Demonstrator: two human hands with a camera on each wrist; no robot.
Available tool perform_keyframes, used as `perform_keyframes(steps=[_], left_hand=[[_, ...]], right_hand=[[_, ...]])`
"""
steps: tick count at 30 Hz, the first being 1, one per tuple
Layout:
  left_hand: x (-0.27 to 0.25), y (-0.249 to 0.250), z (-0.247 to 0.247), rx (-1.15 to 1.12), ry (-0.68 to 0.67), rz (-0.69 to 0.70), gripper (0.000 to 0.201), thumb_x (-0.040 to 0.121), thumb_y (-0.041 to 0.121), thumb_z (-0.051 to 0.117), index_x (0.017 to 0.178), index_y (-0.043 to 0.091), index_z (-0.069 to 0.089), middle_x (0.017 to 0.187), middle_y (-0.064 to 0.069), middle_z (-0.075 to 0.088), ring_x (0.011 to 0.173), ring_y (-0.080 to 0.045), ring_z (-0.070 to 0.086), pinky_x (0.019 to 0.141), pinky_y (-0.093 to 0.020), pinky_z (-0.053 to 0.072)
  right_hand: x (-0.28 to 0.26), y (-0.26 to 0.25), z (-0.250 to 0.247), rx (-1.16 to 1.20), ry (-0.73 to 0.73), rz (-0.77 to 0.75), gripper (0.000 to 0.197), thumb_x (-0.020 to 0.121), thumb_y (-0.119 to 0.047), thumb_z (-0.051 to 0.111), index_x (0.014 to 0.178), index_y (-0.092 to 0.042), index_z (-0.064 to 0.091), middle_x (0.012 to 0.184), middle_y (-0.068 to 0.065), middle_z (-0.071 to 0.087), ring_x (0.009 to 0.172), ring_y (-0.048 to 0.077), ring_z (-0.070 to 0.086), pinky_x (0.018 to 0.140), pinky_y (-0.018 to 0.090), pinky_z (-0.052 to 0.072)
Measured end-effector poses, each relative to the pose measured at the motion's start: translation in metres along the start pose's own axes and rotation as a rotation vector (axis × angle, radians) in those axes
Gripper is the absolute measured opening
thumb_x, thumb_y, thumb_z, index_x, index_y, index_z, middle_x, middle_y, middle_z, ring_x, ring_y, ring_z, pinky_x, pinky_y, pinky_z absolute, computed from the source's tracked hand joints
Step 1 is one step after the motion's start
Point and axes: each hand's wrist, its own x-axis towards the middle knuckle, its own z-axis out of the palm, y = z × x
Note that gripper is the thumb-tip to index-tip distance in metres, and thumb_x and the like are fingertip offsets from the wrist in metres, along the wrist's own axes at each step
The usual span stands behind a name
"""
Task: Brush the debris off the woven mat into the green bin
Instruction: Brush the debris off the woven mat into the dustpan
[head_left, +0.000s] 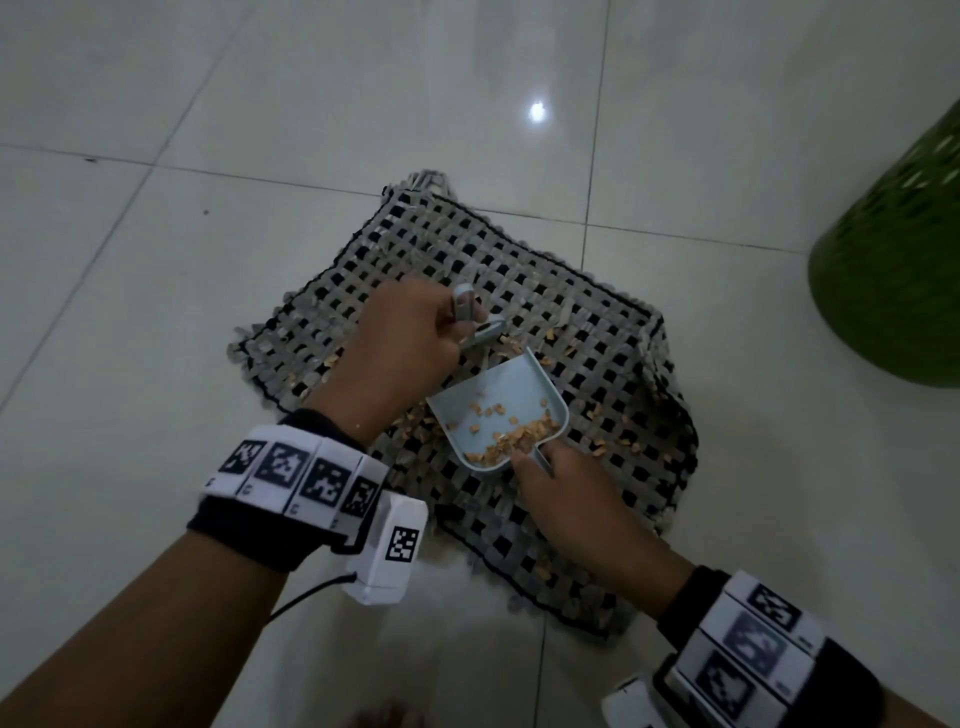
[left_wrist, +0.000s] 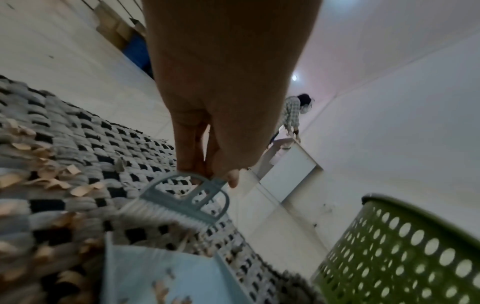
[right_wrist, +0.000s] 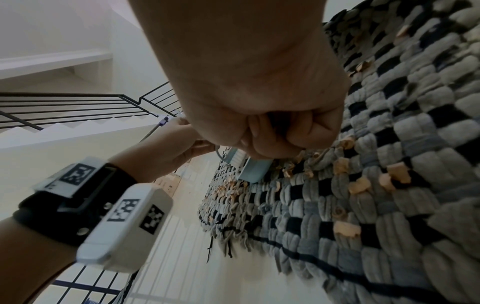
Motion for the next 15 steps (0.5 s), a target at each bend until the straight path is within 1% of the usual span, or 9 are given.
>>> perform_keyframes(steps=[2,3,5,7,9,10,12,13,15], left_hand=[[-0.001,0.003,-0.004,-0.068,0.037,-0.023,0.017,0.093,0.013,0.067,0.103,0.021,0.078,0.09,0.002,0.075,0.071,-0.005,0.064,0.065,-0.02,0.051],[0.0,0.004,-0.004,-0.09,0.092,-0.029,0.017,0.094,0.015,0.065,0.103,0.022,0.078,0.087,0.004,0.074,0.066,0.001,0.06,0.06,-0.014,0.046],[0.008,0.006,-0.003,-0.109,0.224,-0.019,0.018,0.096,0.016,0.063,0.105,0.022,0.078,0.081,0.006,0.07,0.057,0.007,0.054,0.053,-0.005,0.035],[0.017,0.006,0.002,-0.096,0.272,-0.005,0.019,0.096,0.013,0.062,0.105,0.021,0.077,0.077,0.006,0.07,0.054,0.009,0.051,0.051,-0.004,0.032],[0.024,0.004,0.009,-0.057,0.22,-0.018,0.023,0.094,0.008,0.061,0.106,0.02,0.077,0.084,0.0,0.075,0.061,0.002,0.055,0.056,-0.014,0.041],[0.024,0.004,0.01,-0.042,0.175,-0.026,0.026,0.092,0.005,0.06,0.105,0.019,0.078,0.088,-0.003,0.076,0.066,-0.006,0.059,0.06,-0.019,0.045],[0.02,0.006,0.008,-0.019,0.076,-0.016,0.031,0.087,-0.002,0.059,0.102,0.018,0.078,0.092,-0.005,0.076,0.076,-0.014,0.063,0.065,-0.021,0.046],[0.017,0.007,0.006,-0.027,0.025,-0.011,0.031,0.086,-0.003,0.059,0.099,0.017,0.078,0.095,-0.004,0.075,0.08,-0.016,0.065,0.068,-0.021,0.048],[0.012,0.007,0.0,-0.056,-0.042,-0.012,0.026,0.091,0.001,0.058,0.097,0.018,0.076,0.101,0.0,0.074,0.086,-0.012,0.065,0.07,-0.02,0.05]], right_hand=[[0.0,0.001,-0.001,0.004,-0.006,0.004,0.038,0.102,-0.041,0.044,0.085,-0.011,0.057,0.059,-0.006,0.047,0.045,0.007,0.038,0.044,0.02,0.03],[-0.001,0.001,-0.001,0.006,-0.008,0.007,0.039,0.102,-0.042,0.043,0.088,-0.009,0.059,0.059,-0.006,0.047,0.044,0.007,0.038,0.044,0.021,0.031],[-0.001,0.001,0.0,0.006,-0.009,0.014,0.041,0.102,-0.042,0.043,0.093,-0.006,0.061,0.059,-0.005,0.047,0.044,0.007,0.037,0.044,0.022,0.031],[0.0,0.001,0.0,0.004,-0.01,0.021,0.042,0.102,-0.042,0.044,0.094,-0.004,0.061,0.06,-0.005,0.047,0.045,0.009,0.038,0.045,0.023,0.031],[0.0,0.001,0.0,0.009,-0.012,0.027,0.043,0.102,-0.043,0.043,0.095,-0.004,0.06,0.061,-0.004,0.047,0.046,0.009,0.038,0.046,0.024,0.031],[0.0,0.001,0.0,0.01,-0.014,0.028,0.042,0.102,-0.043,0.043,0.096,-0.005,0.06,0.062,-0.004,0.047,0.046,0.009,0.038,0.045,0.023,0.031],[0.0,0.001,0.0,0.006,-0.012,0.028,0.042,0.102,-0.043,0.043,0.092,-0.005,0.059,0.062,-0.004,0.047,0.047,0.009,0.038,0.044,0.022,0.031],[0.0,0.002,-0.001,0.003,-0.01,0.028,0.041,0.102,-0.043,0.043,0.088,-0.007,0.057,0.062,-0.004,0.047,0.047,0.009,0.038,0.045,0.022,0.031],[0.0,0.003,0.0,-0.004,-0.011,0.016,0.039,0.102,-0.043,0.043,0.081,-0.011,0.052,0.062,-0.003,0.046,0.049,0.011,0.037,0.048,0.025,0.031]])
